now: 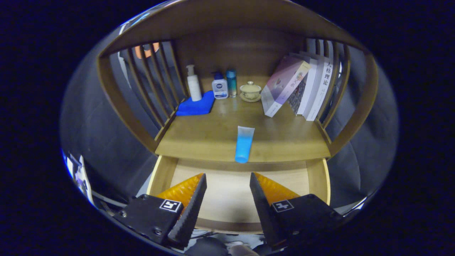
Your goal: Pull open the drawer, take out the items inside it, and place them on the countertop above the cabinet.
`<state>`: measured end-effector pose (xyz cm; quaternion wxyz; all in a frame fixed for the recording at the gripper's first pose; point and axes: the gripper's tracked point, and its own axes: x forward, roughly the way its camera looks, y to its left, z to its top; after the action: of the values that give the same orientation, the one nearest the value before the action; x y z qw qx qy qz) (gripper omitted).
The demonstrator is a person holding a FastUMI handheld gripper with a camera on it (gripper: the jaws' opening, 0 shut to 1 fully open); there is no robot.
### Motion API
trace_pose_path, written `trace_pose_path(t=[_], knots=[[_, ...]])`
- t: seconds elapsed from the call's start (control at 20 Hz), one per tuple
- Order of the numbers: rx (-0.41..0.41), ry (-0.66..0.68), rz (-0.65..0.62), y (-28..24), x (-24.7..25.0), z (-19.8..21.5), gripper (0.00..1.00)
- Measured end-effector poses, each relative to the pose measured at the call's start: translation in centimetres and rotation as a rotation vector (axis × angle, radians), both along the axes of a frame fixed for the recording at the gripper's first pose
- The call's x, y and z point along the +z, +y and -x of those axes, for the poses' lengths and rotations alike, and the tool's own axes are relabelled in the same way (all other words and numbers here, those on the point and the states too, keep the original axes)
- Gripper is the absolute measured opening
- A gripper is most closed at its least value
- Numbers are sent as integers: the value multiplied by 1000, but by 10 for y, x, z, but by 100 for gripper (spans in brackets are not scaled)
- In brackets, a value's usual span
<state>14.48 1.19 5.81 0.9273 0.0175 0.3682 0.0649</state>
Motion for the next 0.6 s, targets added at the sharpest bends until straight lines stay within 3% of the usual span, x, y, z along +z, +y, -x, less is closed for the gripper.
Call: trace_pose_path(t=[0.4,0.6], knots=[[-10,-338,-43,-11,-23,70,80],[-73,-443,-23,-25,-48,105,99]])
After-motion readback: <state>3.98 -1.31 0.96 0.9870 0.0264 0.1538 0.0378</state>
